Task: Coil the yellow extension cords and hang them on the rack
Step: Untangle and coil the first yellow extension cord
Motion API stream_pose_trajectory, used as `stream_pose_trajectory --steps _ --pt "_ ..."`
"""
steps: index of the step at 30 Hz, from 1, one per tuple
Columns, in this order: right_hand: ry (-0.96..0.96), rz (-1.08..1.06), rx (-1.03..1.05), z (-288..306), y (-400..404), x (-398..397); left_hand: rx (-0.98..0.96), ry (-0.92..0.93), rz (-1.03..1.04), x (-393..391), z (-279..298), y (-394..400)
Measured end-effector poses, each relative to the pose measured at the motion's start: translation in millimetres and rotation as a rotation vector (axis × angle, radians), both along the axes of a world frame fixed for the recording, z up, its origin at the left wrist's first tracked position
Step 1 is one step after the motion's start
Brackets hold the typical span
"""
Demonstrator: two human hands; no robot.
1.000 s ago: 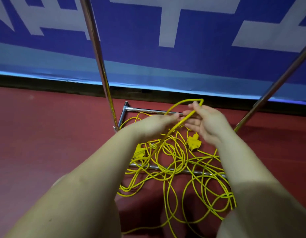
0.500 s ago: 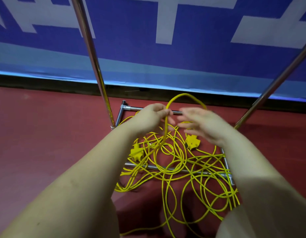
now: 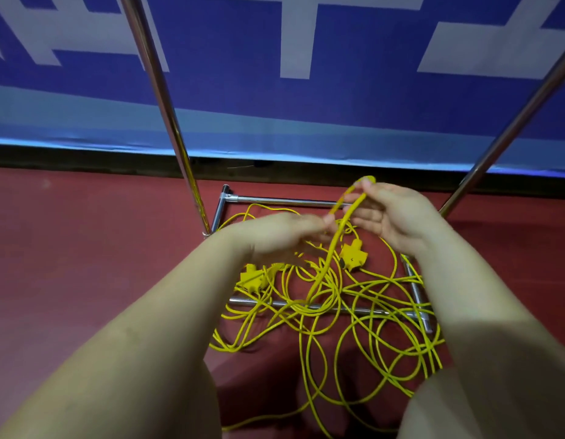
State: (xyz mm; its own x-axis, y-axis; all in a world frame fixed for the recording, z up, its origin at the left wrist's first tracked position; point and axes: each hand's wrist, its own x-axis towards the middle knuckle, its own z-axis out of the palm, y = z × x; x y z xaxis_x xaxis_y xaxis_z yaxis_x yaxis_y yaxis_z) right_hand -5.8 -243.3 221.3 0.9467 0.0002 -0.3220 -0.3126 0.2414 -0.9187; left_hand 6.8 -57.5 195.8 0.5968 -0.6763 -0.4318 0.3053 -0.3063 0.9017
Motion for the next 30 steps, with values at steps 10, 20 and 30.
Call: stream_pose_trajectory --steps 10,20,30 --pt "-0.052 -0.037 -0.005 -2 -8 9 -0.041 -0.223 0.27 -1 -6 -15" --pt "-0.184 0.494 -0.97 -37 21 -4 -0.308 -0.131 0.721 11 0 -15" --pt "-0.11 -0.026 -0.193 -5 14 5 0.094 0.035 0.108 -5 -10 -19"
